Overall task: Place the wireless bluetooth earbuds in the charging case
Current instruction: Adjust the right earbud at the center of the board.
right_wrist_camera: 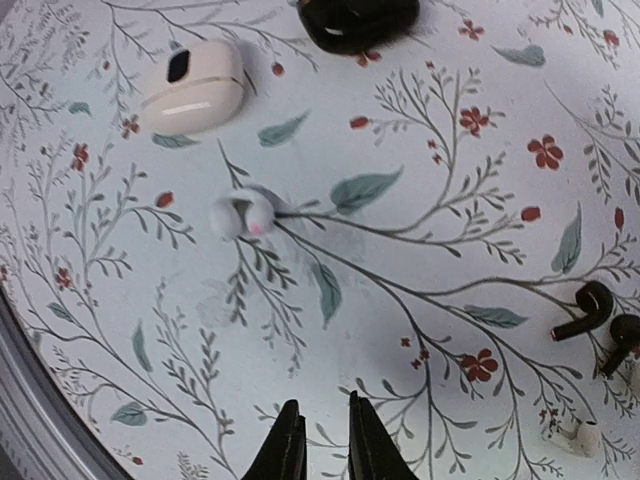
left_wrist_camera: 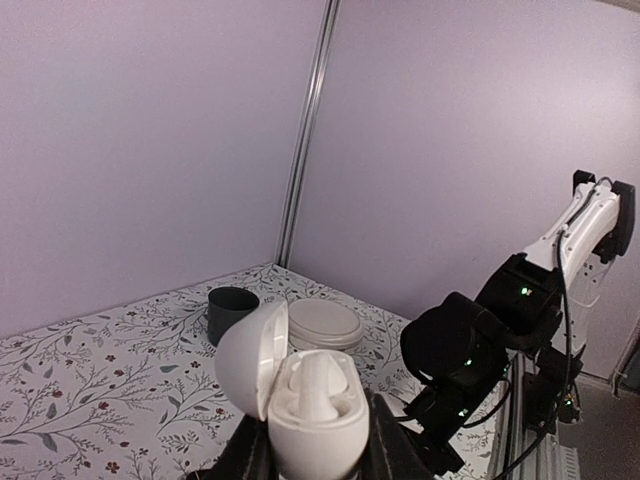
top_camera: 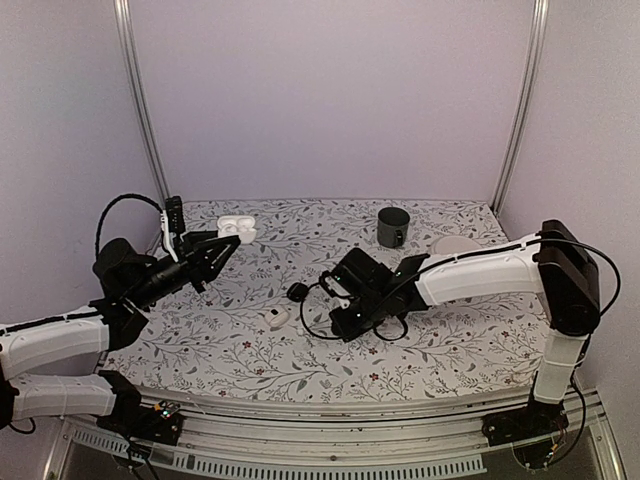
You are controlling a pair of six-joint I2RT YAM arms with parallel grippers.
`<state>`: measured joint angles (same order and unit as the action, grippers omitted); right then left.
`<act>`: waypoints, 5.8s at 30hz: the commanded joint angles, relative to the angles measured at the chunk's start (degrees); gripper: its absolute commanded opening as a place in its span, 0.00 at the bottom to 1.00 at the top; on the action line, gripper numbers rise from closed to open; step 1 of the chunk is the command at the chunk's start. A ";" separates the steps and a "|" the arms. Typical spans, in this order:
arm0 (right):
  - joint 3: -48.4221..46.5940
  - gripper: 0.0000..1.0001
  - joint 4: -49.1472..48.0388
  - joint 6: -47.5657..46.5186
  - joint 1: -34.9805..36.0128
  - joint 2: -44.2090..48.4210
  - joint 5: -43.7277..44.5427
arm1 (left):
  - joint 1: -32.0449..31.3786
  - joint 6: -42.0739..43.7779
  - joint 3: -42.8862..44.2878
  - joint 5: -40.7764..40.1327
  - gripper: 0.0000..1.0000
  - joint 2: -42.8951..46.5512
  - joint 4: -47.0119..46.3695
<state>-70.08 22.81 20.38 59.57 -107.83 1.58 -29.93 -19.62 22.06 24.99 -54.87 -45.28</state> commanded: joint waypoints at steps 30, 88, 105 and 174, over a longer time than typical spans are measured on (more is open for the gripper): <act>-22.99 0.25 1.48 4.94 -0.57 -20.85 0.01 | 1.01 0.65 0.17 -0.49 0.00 3.24 2.47; -25.23 0.29 -1.99 -0.50 -1.32 -21.81 -5.06 | 1.02 -0.51 0.13 -0.16 0.00 2.69 2.69; -24.40 0.31 2.20 -2.59 -0.08 -20.28 -9.37 | 1.03 -0.76 0.22 -0.12 0.00 1.80 2.05; -9.47 0.31 -3.19 -22.21 2.47 -9.05 -10.42 | 1.10 -0.62 0.08 0.33 0.00 1.96 2.10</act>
<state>-79.31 19.55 0.43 62.50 -115.61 -7.88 -29.65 -20.23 22.06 25.19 -53.98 -42.52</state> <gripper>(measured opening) 0.314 0.243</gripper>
